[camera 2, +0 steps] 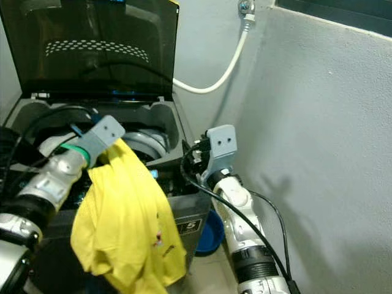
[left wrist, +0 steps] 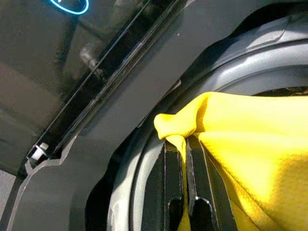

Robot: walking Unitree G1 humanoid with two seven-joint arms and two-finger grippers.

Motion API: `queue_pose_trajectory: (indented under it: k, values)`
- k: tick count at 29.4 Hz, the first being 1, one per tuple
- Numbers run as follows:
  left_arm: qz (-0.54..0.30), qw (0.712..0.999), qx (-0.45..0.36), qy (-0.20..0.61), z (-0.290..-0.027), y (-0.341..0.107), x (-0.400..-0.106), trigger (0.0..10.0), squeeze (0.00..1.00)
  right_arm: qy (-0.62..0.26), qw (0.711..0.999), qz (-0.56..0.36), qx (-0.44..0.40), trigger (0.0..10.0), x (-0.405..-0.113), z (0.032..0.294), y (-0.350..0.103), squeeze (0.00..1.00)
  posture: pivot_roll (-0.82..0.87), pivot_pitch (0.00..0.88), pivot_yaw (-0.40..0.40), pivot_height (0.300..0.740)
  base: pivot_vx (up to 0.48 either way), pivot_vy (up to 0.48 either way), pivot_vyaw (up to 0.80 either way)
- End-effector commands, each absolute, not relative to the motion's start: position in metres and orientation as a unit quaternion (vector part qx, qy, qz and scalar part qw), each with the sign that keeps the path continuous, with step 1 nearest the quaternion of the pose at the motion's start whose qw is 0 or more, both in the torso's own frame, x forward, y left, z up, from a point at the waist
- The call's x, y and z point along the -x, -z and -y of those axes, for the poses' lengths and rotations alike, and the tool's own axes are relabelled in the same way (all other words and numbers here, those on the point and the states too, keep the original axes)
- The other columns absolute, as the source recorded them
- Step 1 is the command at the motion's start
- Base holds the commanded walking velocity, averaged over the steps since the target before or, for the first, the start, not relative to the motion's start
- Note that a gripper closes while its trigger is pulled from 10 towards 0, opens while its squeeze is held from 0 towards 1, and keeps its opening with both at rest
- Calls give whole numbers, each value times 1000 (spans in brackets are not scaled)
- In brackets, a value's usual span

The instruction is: Clothes washing

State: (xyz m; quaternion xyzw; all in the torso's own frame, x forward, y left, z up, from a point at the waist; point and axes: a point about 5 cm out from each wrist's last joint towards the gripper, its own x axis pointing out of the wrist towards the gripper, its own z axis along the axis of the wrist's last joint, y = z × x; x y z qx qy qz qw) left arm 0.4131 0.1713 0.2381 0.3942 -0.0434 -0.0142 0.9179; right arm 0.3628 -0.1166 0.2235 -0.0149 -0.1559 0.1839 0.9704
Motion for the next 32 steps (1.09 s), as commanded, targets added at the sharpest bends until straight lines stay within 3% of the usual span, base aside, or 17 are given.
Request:
queue_pose_trajectory:
  k: [1,8,11,17,21,24,32]
  values:
    - [51,936,-348,13,-168,-236,-411,10000,0,-183,972,147,15,10000,-361,117,-219,0,-22,52,-77,740,0,0,0]
    - [79,962,-263,-6,-171,-239,-405,10000,0,-203,969,142,16,10000,-365,109,-215,0,3,58,-81,740,0,0,0]
    - [63,951,-302,14,-172,-234,-406,10000,0,-194,969,151,14,10000,-361,114,-220,0,-33,31,-19,740,0,0,0]
    - [-6,931,-359,61,-175,-216,-407,10000,0,-153,976,155,-6,10000,-357,134,-220,0,-19,29,3,740,0,0,0]
    - [-28,920,-383,75,-175,-209,-406,10000,0,-149,977,151,15,10000,-358,134,-215,0,-31,35,-6,740,0,0,0]
    - [-38,891,-439,108,-172,-204,-404,10000,0,-157,976,153,6,10000,-357,132,-219,0,-41,33,-4,740,0,0,0]
    - [-38,868,-478,130,-173,-208,-403,10000,0,-173,973,148,19,10000,-355,132,-219,0,-39,34,-3,740,0,0,0]
